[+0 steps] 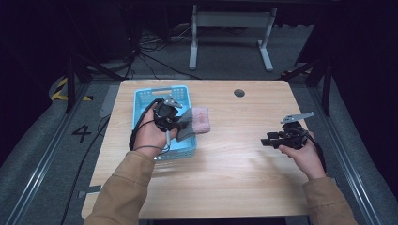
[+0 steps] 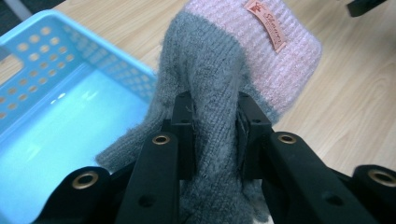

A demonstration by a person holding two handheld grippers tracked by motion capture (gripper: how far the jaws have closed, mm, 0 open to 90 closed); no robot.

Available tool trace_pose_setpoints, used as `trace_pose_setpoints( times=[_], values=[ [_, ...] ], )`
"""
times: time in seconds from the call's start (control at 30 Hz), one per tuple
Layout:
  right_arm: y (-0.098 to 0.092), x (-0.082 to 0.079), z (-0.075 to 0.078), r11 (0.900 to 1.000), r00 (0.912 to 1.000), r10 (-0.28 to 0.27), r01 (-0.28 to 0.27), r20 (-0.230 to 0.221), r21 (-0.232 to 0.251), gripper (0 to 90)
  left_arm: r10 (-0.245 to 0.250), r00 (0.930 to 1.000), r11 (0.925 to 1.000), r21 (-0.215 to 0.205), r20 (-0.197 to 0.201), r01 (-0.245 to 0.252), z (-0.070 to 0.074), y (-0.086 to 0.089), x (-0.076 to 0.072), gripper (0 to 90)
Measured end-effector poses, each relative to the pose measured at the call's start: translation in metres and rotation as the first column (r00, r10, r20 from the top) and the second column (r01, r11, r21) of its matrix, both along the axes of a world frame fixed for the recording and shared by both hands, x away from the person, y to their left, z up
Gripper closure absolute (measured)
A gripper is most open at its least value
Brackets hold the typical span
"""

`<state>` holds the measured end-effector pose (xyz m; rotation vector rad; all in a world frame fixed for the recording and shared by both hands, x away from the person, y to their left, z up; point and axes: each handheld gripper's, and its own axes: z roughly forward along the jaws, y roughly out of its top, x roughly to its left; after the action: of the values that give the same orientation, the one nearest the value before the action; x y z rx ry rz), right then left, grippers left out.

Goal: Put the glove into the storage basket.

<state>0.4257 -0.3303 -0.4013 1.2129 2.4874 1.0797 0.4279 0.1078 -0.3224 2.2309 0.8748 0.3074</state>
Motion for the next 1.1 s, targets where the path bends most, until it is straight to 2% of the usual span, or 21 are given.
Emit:
trace_pose_setpoints(
  times=[0.23,0.4,0.57,0.73,0.9,1.1],
  values=[
    [-0.001,-0.001,-0.003,1.000,1.0000,-0.006,0.006,-0.008,-0.005,50.9,0.052,0.9986,0.9986,-0.004,-0.006,-0.052,-0.004,0.019,0.009,73.1],
    [0.000,0.000,-0.004,1.000,0.9999,-0.003,0.003,-0.010,-0.004,50.8,0.065,0.9979,0.9979,0.009,-0.007,-0.065,-0.010,0.028,0.015,73.0],
    [0.003,0.001,-0.005,1.000,0.9999,0.005,-0.005,-0.013,-0.005,50.6,0.097,0.9952,0.9952,-0.006,-0.013,-0.097,-0.018,0.039,0.023,72.8],
    [0.006,0.001,-0.005,1.000,0.9999,0.012,-0.012,-0.012,-0.006,50.4,0.120,0.9924,0.9928,0.008,-0.029,-0.119,-0.030,0.046,0.031,72.8],
    [0.006,0.001,-0.006,1.000,0.9998,0.008,-0.008,-0.016,-0.007,50.3,0.119,0.9919,0.9927,0.024,-0.044,-0.118,-0.042,0.051,0.038,72.5],
    [0.012,0.000,-0.007,1.000,0.9996,0.021,-0.022,-0.019,-0.010,50.1,0.120,0.9895,0.9918,0.055,-0.081,-0.115,-0.056,0.049,0.046,72.5]
  ],
)
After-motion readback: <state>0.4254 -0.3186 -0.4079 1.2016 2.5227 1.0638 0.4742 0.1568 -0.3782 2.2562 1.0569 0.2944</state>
